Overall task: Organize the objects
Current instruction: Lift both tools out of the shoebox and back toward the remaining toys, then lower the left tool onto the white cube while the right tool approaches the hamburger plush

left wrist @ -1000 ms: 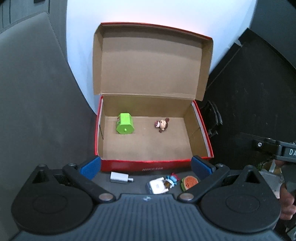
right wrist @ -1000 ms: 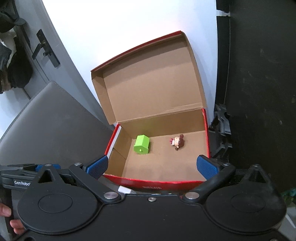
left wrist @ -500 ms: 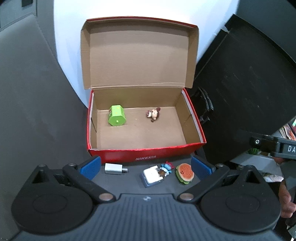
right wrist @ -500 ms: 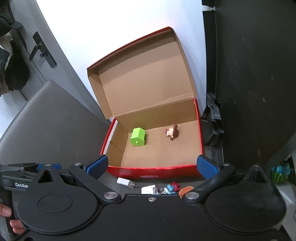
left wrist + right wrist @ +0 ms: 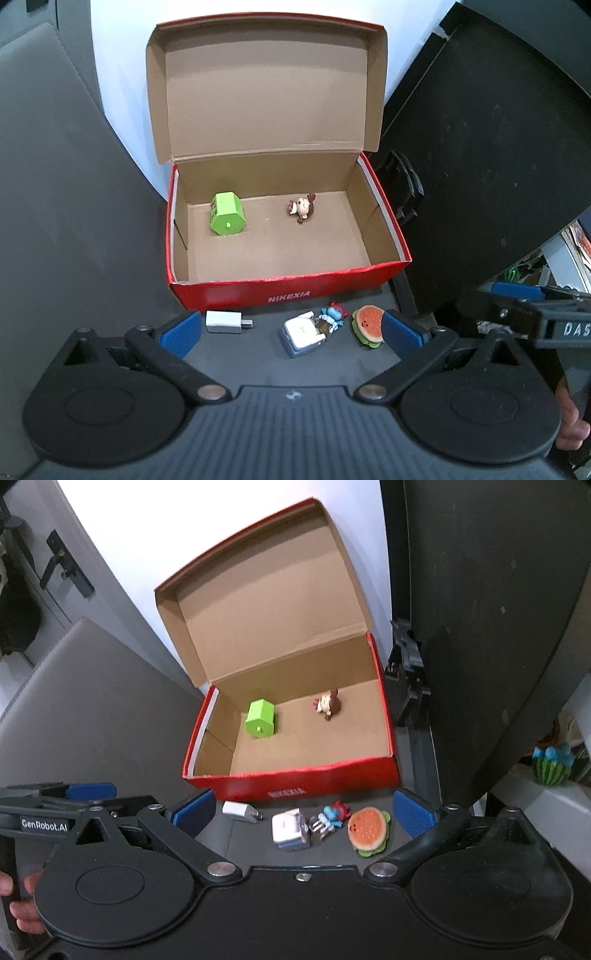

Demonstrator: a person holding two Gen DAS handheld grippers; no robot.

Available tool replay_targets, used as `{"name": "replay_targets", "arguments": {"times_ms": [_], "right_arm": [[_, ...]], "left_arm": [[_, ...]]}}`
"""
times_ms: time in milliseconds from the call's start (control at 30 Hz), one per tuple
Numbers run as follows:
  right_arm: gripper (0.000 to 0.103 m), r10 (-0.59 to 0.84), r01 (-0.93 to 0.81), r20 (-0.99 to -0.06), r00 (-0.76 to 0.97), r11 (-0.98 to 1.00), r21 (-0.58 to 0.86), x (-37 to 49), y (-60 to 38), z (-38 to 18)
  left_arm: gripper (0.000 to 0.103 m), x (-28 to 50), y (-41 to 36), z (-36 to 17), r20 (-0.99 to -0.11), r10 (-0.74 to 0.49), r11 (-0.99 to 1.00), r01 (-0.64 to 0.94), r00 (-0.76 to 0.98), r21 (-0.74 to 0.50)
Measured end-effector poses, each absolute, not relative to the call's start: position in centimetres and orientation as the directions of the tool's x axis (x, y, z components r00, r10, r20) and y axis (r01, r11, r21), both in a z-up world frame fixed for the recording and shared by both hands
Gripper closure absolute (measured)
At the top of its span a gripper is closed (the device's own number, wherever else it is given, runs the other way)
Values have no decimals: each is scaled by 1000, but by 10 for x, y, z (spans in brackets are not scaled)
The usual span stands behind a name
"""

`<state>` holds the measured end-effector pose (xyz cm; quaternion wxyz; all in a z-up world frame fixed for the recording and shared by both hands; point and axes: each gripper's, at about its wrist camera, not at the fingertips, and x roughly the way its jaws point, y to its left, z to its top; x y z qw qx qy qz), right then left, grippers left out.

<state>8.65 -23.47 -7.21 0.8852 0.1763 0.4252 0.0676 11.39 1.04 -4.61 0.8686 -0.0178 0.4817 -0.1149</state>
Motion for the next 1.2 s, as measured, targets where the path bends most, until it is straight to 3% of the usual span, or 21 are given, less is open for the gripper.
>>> {"name": "replay_targets", "arguments": {"times_ms": [1000, 1200], "right_arm": [[1, 67, 237, -757, 650, 928, 286, 95, -223, -129], [8, 63, 226, -748, 661, 933, 279, 96, -222, -142]], "left_arm": [[1, 141, 4, -91, -880, -176, 978, 177, 441, -107], [1, 147, 8, -102, -877, -179, 982, 142, 446, -128]]}}
